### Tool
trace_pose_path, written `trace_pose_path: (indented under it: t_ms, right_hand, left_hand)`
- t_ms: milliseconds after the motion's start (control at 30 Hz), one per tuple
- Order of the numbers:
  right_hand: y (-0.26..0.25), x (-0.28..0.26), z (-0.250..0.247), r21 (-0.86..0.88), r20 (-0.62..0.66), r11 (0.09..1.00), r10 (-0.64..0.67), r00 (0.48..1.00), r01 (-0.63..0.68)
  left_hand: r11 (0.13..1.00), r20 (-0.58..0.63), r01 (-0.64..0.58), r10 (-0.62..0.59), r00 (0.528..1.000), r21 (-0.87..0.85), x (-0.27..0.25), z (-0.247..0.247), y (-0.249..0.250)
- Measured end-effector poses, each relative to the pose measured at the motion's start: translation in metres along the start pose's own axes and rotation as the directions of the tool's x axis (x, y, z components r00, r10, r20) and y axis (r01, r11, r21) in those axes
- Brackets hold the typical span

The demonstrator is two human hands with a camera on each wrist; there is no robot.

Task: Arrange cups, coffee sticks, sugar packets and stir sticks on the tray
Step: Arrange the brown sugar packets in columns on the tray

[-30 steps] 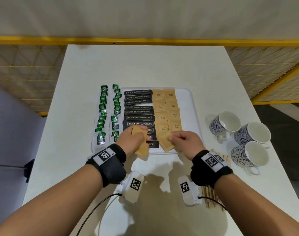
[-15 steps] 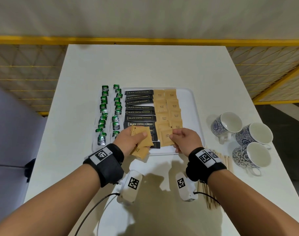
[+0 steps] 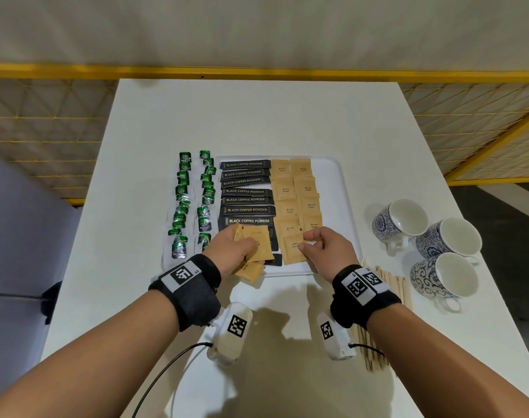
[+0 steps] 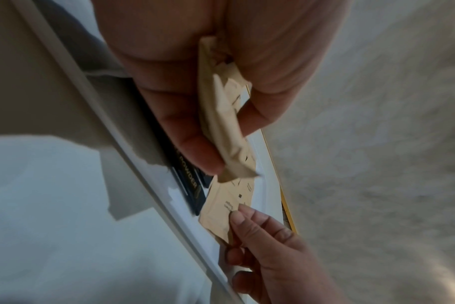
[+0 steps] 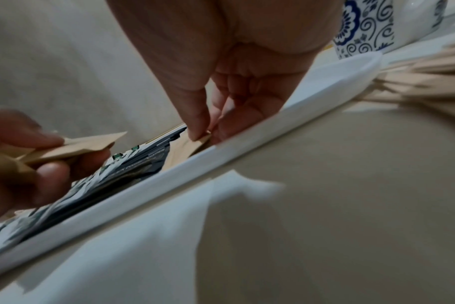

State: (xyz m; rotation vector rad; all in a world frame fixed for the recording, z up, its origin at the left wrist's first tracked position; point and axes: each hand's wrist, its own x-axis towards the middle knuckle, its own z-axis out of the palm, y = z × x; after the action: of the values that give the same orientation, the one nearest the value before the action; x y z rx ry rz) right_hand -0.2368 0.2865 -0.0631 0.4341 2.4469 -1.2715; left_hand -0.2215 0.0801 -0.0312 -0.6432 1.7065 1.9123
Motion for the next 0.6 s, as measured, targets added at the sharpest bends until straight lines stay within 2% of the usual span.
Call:
trace_pose_path:
  t_ms: [400, 500, 600]
  right_hand:
    - [0.002, -0.002, -0.007, 0.006, 0.011, 1.000, -0.029, 1.000, 0.029]
    - [0.001, -0.006, -0.014, -0.119, 0.062, 0.984, -0.126, 0.990, 0.133]
    - [-0.009, -0.006, -0.020, -0.284, 0.173, 0.909, -0.266, 0.948, 0.306]
  left_hand:
    - [1.000, 0.000, 0.011, -0.011, 1.000, -0.020, 0.004, 0.002, -0.001]
    - [1.000, 0.010, 0.005, -0.005, 1.000, -0.013, 0.005, 0.001, -0.002]
    - [1.000, 0.007, 0.002, -0.002, 1.000, -0.014, 0.005, -0.001, -0.002]
